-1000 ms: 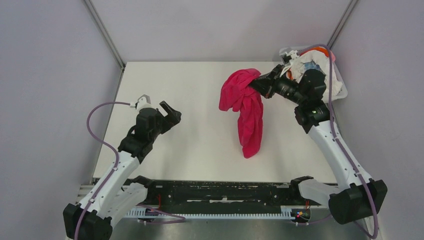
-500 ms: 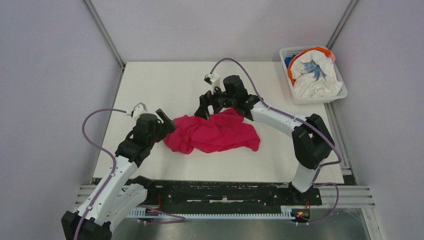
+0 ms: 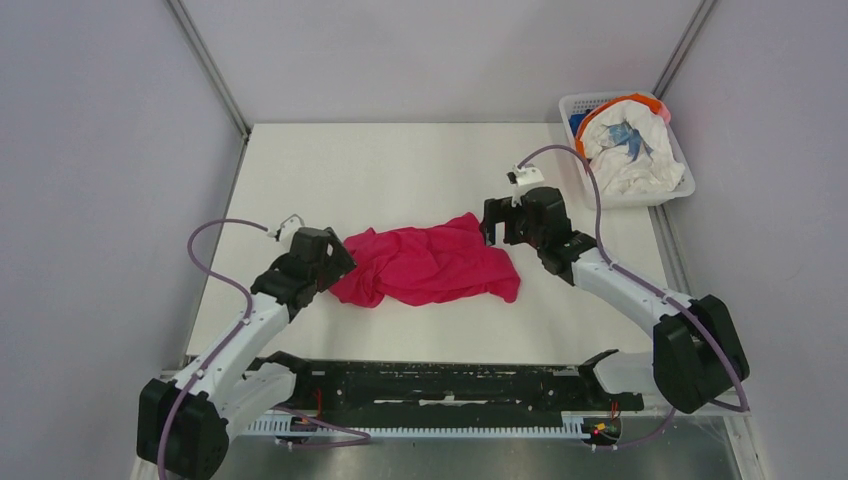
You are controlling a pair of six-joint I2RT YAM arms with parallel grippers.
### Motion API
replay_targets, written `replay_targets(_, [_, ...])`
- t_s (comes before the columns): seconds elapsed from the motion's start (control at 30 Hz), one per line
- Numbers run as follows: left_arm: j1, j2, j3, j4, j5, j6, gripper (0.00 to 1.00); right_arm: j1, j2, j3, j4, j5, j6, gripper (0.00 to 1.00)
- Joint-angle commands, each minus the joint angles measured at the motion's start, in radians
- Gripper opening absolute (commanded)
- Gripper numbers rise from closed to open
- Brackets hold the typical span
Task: Fold and stack the t-shirts
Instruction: Move the tshirt to the center of the board, then flatten out the tshirt
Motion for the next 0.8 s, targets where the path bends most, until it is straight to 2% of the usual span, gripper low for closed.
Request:
replay_targets(0.0, [0.045, 0.1, 0.013, 0.207, 0.045, 0.062, 1.0, -0.034, 0.023, -0.031, 0.031, 0.021, 0.051, 0.98])
replay_targets(0.2, [0.079, 0.269, 0.057, 0.279, 0.077, 0.114, 1.0, -0.049, 0.142, 0.053, 0.03, 0.018, 0.057, 0.98])
replay_targets(0.37, [0.085, 0.398, 0.092, 0.294, 0.12, 0.14, 0.88, -0.049, 0.289, 0.169, 0.016, -0.004, 0.019, 0.98])
replay_targets(0.4, [0.085, 0.422, 0.091, 0.299, 0.128, 0.144, 0.83, -0.049, 0.32, 0.195, 0.016, -0.012, 0.009, 0.98])
replay_targets(0.53, [0.085, 0.477, 0.068, 0.381, 0.206, 0.16, 0.53, -0.042, 0.449, 0.294, 0.009, -0.014, -0.005, 0.96])
replay_targets(0.6, [0.085, 0.493, 0.068, 0.4, 0.236, 0.169, 0.32, -0.026, 0.498, 0.331, 0.012, 0.0, -0.014, 0.95])
replay_targets(0.67, [0.085, 0.505, 0.082, 0.377, 0.221, 0.18, 0.04, -0.004, 0.544, 0.364, 0.008, 0.025, -0.032, 0.93])
replay_targets(0.77, [0.083, 0.492, 0.093, 0.346, 0.203, 0.193, 0.02, 0.03, 0.601, 0.394, -0.006, 0.082, -0.037, 0.9])
